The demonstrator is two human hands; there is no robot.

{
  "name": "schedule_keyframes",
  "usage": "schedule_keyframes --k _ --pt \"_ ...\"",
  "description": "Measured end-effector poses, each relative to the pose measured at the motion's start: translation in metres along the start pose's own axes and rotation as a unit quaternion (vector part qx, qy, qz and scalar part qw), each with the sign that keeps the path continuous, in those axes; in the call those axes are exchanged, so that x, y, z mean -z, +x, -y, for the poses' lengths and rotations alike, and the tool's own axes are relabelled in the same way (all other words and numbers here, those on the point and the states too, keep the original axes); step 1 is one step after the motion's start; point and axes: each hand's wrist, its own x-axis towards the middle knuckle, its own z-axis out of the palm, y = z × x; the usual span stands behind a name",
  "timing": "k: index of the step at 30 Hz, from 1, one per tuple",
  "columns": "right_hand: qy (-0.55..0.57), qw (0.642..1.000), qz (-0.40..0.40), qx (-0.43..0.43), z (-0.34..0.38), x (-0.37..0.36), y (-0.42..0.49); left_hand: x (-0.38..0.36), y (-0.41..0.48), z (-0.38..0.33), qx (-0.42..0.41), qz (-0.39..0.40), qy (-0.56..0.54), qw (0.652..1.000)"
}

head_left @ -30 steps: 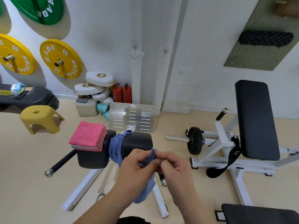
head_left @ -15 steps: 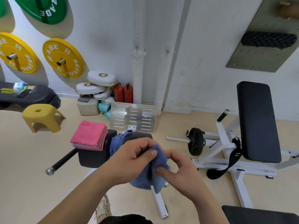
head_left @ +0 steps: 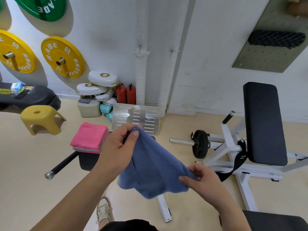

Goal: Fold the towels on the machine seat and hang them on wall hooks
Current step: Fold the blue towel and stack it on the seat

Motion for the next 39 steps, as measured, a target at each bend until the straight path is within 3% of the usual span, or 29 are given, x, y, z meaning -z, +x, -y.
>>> schedule_keyframes --k 4,9,13,23,26,34,39 --pt "0.052 0.998 -0.013 0.013 -0.006 0.011 0.000 0.000 0.001 0.002 0.021 -0.019 -0.014 0.999" --pt "0.106 0.989 -0.099 0.013 -0.014 0.009 0.001 -0.002 0.004 0.001 0.026 -0.015 -0.010 0.999" --pt "0.030 0.994 -0.089 0.054 -0.016 0.004 0.003 -0.006 0.007 0.002 0.046 -0.018 -0.021 0.999" --pt "0.198 0.980 0.025 0.000 -0.004 0.004 -0.008 -0.007 0.025 0.011 0.063 -0.050 -0.014 0.997" --pt "0.177 0.981 0.077 0.012 0.006 0.009 -0.011 -0.007 0.030 0.012 0.072 -0.048 -0.037 0.995" --pt "0.136 0.985 0.104 0.039 0.031 0.033 -0.025 0.002 0.045 0.013 0.085 -0.042 -0.058 0.994" --pt "-0.051 0.998 0.009 0.025 0.017 0.035 -0.016 0.014 0.050 0.007 0.076 -0.036 -0.051 0.995"
